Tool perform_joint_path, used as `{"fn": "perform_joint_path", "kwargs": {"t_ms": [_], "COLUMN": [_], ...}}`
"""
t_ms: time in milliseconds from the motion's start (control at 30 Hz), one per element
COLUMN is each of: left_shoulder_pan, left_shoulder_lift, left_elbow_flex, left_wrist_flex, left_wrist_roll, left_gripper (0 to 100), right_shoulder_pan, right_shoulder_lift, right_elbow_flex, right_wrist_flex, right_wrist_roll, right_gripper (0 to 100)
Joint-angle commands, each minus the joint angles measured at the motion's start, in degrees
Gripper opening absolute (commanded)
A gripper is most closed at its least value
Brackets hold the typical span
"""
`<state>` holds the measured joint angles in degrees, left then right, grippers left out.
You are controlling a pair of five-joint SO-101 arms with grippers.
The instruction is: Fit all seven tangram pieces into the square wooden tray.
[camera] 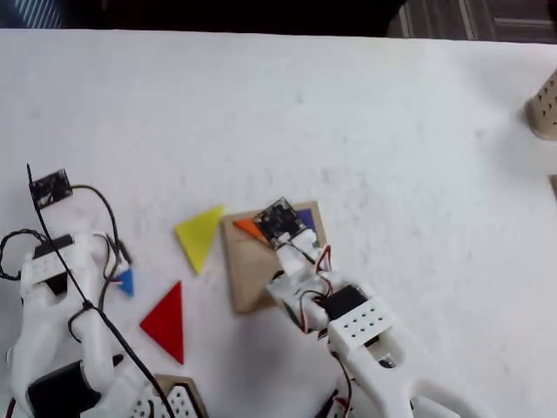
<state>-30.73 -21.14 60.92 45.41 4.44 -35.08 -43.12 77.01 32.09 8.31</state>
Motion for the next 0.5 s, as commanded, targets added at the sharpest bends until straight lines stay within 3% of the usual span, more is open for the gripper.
{"fn": "perform_joint_path", "kwargs": {"t_ms": [0, 467], "left_shoulder_pan": [-0.5, 0.6], "left_shoulder_lift": [-0.9, -1.4], "left_elbow_flex": [-1.8, -1.9], "left_wrist_flex": [0.4, 0.4], "left_wrist_roll": [-0.5, -0.5], "left_gripper": [3, 3], "right_shoulder_pan": [0.0, 0.0], "right_shoulder_lift": [-2.0, -2.0], "right_elbow_flex": [-0.4, -0.4], "right_wrist_flex": [0.0, 0.0], "right_wrist_roll": [1.1, 1.1], "right_gripper": [1.8, 1.8]}}
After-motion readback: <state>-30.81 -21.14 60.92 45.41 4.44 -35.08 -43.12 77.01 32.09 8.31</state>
